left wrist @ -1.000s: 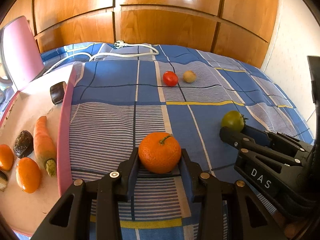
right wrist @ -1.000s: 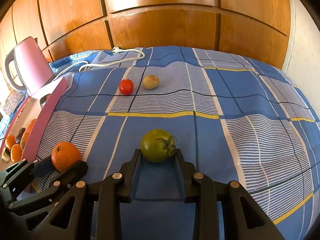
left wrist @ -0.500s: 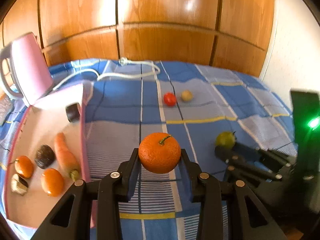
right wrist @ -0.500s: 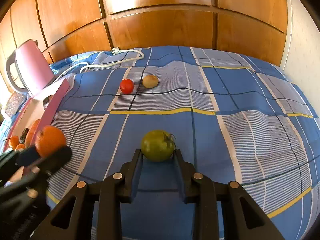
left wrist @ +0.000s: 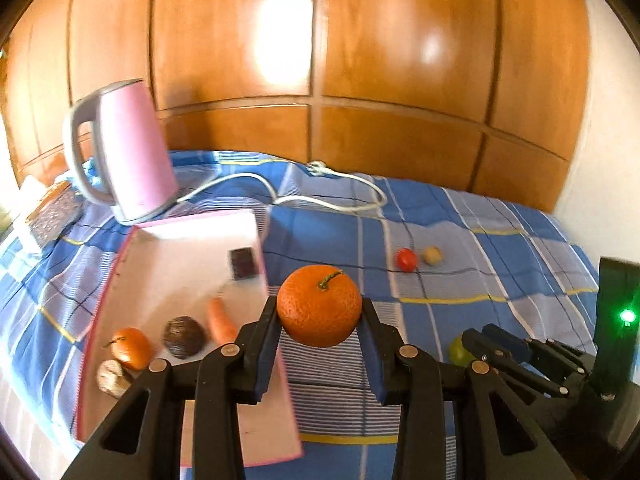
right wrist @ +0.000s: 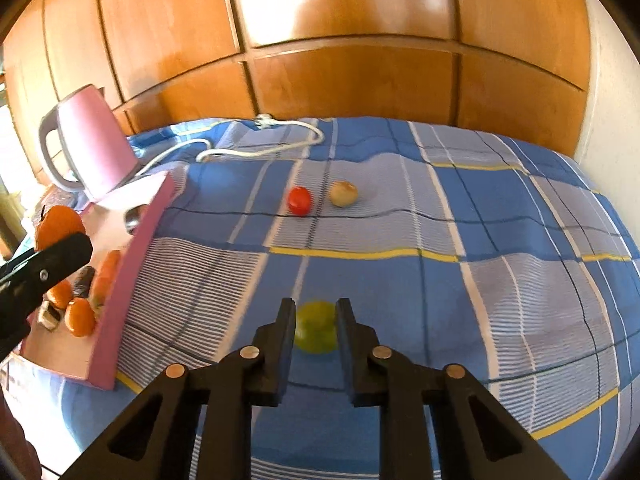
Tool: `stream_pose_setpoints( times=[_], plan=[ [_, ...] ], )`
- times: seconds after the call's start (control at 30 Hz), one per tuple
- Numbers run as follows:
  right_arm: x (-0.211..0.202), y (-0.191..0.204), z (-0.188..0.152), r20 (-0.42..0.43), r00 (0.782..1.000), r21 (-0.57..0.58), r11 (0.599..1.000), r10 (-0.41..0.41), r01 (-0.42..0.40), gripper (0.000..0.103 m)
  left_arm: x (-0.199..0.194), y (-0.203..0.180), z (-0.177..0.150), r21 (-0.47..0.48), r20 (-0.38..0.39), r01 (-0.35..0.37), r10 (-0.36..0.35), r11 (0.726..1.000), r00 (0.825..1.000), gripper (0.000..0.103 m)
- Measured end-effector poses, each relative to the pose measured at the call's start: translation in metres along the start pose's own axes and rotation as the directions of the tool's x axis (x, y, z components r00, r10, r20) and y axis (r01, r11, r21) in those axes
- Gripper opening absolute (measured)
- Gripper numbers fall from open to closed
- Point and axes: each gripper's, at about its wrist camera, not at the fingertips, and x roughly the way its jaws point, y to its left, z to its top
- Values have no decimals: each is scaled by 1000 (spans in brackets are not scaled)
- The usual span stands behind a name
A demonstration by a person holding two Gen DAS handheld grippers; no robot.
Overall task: Organize fruits
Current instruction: 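Lift the orange with the left tool while the right lifts the green tomato, then carry the orange and green tomato over the tray and open both tools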
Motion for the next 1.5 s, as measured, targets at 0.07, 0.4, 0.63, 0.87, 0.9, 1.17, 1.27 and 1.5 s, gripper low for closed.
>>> stream_pose_setpoints(
  times=[0.07, 0.4, 0.63, 0.87, 0.9, 1.17, 1.27, 1.5],
  plan=[
    [1, 8, 2, 5, 1000, -27, 1000, 5, -4, 20, -1, 9, 1, -19, 3, -13, 14, 1000, 1000, 38],
    [3, -12, -1, -37, 999, 98, 995, 35, -31, 33, 6, 21, -5, -61, -33, -3, 1, 998, 999, 38],
    [15, -16, -2, -78, 996, 101, 995, 33, -25, 42, 12, 16, -12, -53, -62, 11, -14, 999, 998, 38],
    [19, -21, -11, -106, 994, 108, 994, 29, -18, 42, 16, 13, -14, -47, -72, 22, -25, 999, 997, 38],
    [20, -22, -12, -108, 994, 115, 993, 32, -19, 42, 17, 12, -14, -44, -75, 22, -25, 999, 997, 38],
    [29, -9, -5, -94, 995, 19, 1000, -14, 16, 36, 19, 14, -15, -39, -80, 12, -15, 999, 997, 38],
    [28, -3, -4, -88, 996, -9, 1000, -14, 13, 34, 18, 16, -14, -41, -76, 7, -10, 999, 997, 38],
    [21, 15, 10, -67, 997, -32, 999, 32, -34, 34, 13, 29, -12, -56, -59, -20, 16, 998, 998, 38]
  ],
)
